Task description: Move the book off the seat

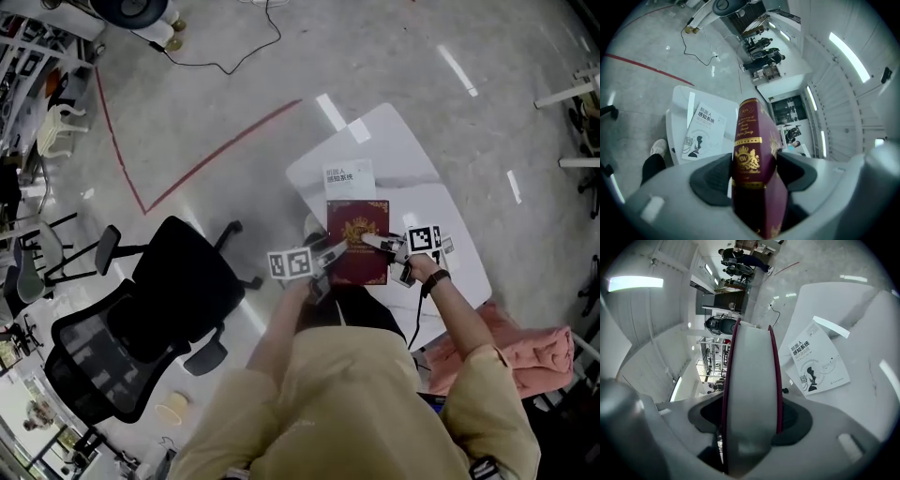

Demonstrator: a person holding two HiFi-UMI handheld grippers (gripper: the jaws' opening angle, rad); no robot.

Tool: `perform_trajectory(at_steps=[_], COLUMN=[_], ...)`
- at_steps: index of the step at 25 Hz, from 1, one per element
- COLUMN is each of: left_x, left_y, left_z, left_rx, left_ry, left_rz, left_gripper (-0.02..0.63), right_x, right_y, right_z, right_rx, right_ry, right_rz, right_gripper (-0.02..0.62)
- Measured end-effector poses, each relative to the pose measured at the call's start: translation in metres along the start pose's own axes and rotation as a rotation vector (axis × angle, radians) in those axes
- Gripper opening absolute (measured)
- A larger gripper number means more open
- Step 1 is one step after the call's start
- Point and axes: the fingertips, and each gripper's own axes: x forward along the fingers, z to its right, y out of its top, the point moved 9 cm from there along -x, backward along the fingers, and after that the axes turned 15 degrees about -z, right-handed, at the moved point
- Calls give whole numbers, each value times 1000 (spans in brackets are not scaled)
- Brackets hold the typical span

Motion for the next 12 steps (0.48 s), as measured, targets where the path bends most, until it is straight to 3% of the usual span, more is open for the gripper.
perform_trajectory(at_steps=[8,12], left_x=[24,46], left_y=[16,28], left_z=[-53,-83], left_rx=[-12,70], left_ry=[49,161], left_rz=[39,5], left_gripper=[291,281], right_x=[20,21], right_y=[31,50], right_z=[50,83], right_rx=[-23,-65], right_ry=[-64,-141], right_rz=[-15,5], right_gripper=[282,262])
